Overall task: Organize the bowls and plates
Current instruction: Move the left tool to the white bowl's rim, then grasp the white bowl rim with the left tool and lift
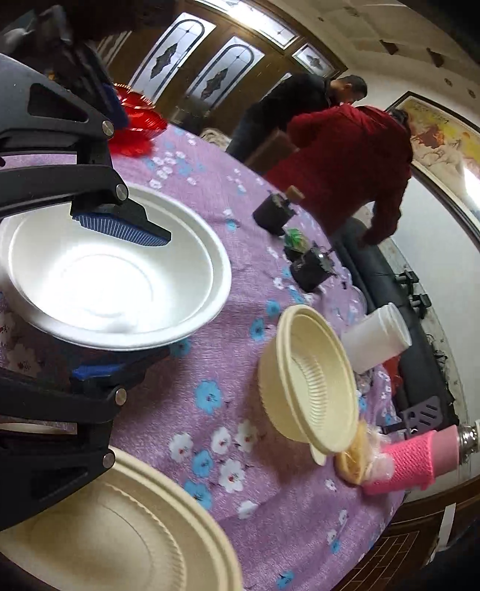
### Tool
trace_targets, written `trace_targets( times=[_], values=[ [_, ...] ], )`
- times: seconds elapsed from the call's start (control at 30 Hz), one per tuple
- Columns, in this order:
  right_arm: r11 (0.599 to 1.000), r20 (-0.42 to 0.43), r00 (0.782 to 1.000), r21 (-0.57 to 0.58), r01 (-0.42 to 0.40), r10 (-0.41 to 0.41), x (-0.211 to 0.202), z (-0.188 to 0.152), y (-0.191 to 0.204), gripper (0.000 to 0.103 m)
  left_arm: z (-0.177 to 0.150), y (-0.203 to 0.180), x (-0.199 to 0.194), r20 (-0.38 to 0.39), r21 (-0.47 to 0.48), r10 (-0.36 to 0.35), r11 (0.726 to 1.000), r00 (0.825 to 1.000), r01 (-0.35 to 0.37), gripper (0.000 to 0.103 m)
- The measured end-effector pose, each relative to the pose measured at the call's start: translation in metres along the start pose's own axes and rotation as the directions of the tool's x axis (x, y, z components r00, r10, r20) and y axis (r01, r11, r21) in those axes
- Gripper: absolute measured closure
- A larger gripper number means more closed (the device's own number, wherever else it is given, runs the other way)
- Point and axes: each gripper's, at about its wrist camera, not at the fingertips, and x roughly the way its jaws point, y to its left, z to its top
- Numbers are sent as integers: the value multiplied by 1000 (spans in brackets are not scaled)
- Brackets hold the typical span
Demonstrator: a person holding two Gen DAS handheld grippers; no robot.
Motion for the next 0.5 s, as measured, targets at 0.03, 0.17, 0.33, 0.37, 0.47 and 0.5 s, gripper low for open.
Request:
trace_targets(
  times=[0.03, 0.17, 0.33, 0.37, 0.47, 0.5],
  values=[
    [1000, -3, 1000, -11, 10, -10, 1, -1, 2, 45, 3, 1, 7, -14, -11, -6, 1000, 1000, 6, 24],
    [992, 15, 997, -98, 75, -74, 4, -5, 17, 45, 7, 0, 38, -74, -12, 12, 1000, 997, -13, 52],
    [987, 41, 995, -132, 94, -90, 1, -7, 24, 66, 1, -6, 57, -131, 10, 26, 1000, 991, -25, 82],
    [987, 46, 995, -130, 98, -92, 0, -7, 24, 70, 0, -6, 55, -127, 3, 24, 1000, 992, -24, 82],
    [994, 59, 997, -90, 64, -59, -5, -5, 18, 79, -3, -5, 39, -102, -14, 8, 1000, 995, -10, 82],
    [996, 64, 997, -82, 47, -41, -7, -5, 17, 79, -4, -6, 31, -89, -9, 12, 1000, 996, -13, 82]
  ],
)
